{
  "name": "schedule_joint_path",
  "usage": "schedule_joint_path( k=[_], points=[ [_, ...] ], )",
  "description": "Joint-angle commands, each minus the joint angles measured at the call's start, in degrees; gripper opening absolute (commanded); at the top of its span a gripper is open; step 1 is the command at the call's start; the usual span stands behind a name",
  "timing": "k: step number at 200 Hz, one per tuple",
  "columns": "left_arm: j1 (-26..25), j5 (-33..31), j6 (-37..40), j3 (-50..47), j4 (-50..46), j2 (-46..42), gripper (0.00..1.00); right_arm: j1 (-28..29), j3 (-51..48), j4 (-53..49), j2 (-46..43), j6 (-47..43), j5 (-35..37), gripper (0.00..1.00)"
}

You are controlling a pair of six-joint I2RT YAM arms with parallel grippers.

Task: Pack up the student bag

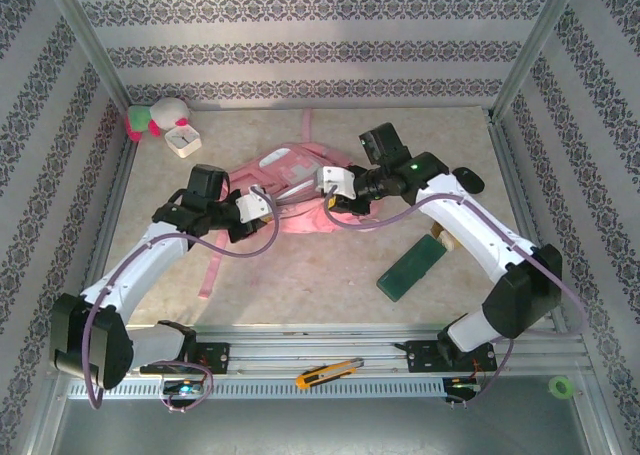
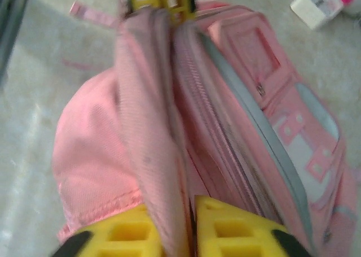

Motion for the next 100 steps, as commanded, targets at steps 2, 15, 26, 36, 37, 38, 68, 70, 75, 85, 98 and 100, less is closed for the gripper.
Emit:
schedule_joint_path(
  k=[2, 15, 26, 36, 37, 38, 68, 70, 75, 85, 98, 100],
  points=[
    [0.3, 14.1, -17.4, -4.2, 7.6, -2.7, 0.00, -0.3, -1.0, 3.1, -2.0, 15.0, -0.4, 0.41],
    [0.3, 16.4, -25.3, -6.9, 12.3, -2.7, 0.00, -0.3, -1.1, 1.3, -2.1, 22.3, 2.3, 0.52],
    [0.3, 16.4, -31.0, -8.8, 16.1, -2.6, 0.00, 0.0, -1.7, -0.3, -2.9, 27.9, 4.1, 0.60],
    [0.3, 16.0, -34.7, -10.2, 18.9, -2.4, 0.00, 0.7, -2.9, -1.2, -4.4, 32.5, 7.1, 0.64],
    [0.4, 16.0, -34.9, -10.3, 19.1, -2.4, 0.00, 0.8, -3.0, -1.3, -4.5, 32.9, 7.6, 0.64],
    [0.3, 16.0, -35.0, -10.4, 19.3, -2.3, 0.00, 1.0, -3.2, -1.4, -4.8, 33.6, 8.1, 0.64],
    [0.4, 19.8, -41.0, -11.4, 23.3, 0.4, 0.00, 8.2, -6.2, -5.0, -12.6, 47.1, 20.0, 0.65],
    [0.3, 20.2, -41.2, -11.5, 23.4, 0.6, 0.00, 8.7, -6.2, -5.3, -13.1, 48.1, 20.8, 0.65],
    [0.3, 21.5, -41.4, -11.3, 23.5, 1.0, 0.00, 10.2, -6.4, -5.9, -14.4, 50.9, 22.5, 0.65],
    [0.3, 23.0, -41.5, -11.2, 23.4, 1.8, 0.00, 12.8, -6.8, -6.4, -17.1, 58.1, 25.3, 0.66],
    [0.4, 23.7, -41.1, -11.2, 22.8, 2.4, 0.00, 15.7, -7.3, -5.7, -19.9, 68.9, 27.4, 0.65],
    [0.4, 23.9, -41.0, -11.2, 22.6, 2.4, 0.00, 16.3, -7.4, -5.4, -20.3, 70.5, 27.8, 0.64]
  ],
)
